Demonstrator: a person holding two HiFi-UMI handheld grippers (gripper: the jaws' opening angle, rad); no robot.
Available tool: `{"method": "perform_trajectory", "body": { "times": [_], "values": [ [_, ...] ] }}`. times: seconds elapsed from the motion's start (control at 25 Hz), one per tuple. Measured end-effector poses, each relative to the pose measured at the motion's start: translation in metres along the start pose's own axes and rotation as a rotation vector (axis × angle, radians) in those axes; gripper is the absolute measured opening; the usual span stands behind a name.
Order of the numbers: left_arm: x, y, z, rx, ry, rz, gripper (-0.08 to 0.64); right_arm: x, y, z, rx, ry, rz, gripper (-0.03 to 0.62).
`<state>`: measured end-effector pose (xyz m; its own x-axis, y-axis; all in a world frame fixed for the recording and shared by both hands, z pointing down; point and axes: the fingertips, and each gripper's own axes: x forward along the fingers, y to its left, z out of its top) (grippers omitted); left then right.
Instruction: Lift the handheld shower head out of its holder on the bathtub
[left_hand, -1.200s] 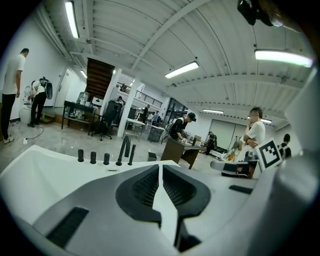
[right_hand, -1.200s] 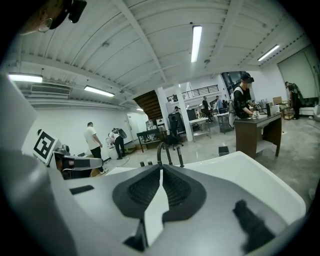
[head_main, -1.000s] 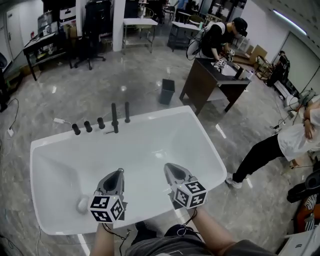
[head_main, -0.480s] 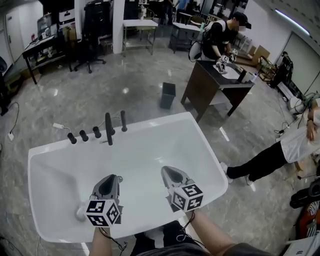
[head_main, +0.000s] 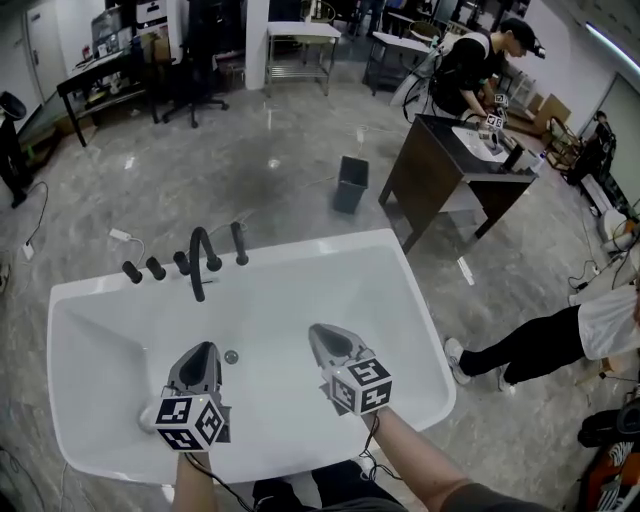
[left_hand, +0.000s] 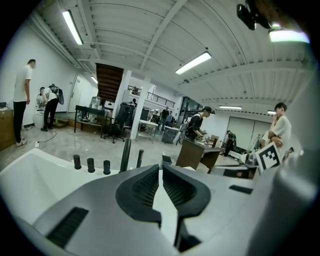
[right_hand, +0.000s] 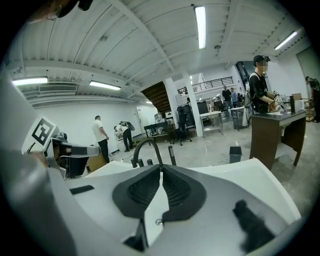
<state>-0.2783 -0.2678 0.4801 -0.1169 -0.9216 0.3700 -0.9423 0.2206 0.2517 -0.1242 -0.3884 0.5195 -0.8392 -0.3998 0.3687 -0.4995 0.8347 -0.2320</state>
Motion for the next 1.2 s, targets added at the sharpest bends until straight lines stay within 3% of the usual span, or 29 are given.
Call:
{"method": "perform_trajectory", "body": {
  "times": [0.6, 1.0, 1.2],
  "values": [
    [0.091, 0.069, -0.006, -0.021, -0.004, 0.139, 0.032, 0.137, -0.042, 0.011, -0.013, -0.009, 0.099, 0.029],
    [0.11, 0.115, -0.025, -0.036, -0.015, 0.182, 0.032, 0.22, -0.048, 0.005, -0.042, 0.008, 0.119, 0.032],
    [0.114, 0.131, -0.03, -0.053, -0.019, 0.196, 0.032, 0.251, -0.043, -0.005, -0.042, 0.023, 0.134, 0.125]
  ]
}}
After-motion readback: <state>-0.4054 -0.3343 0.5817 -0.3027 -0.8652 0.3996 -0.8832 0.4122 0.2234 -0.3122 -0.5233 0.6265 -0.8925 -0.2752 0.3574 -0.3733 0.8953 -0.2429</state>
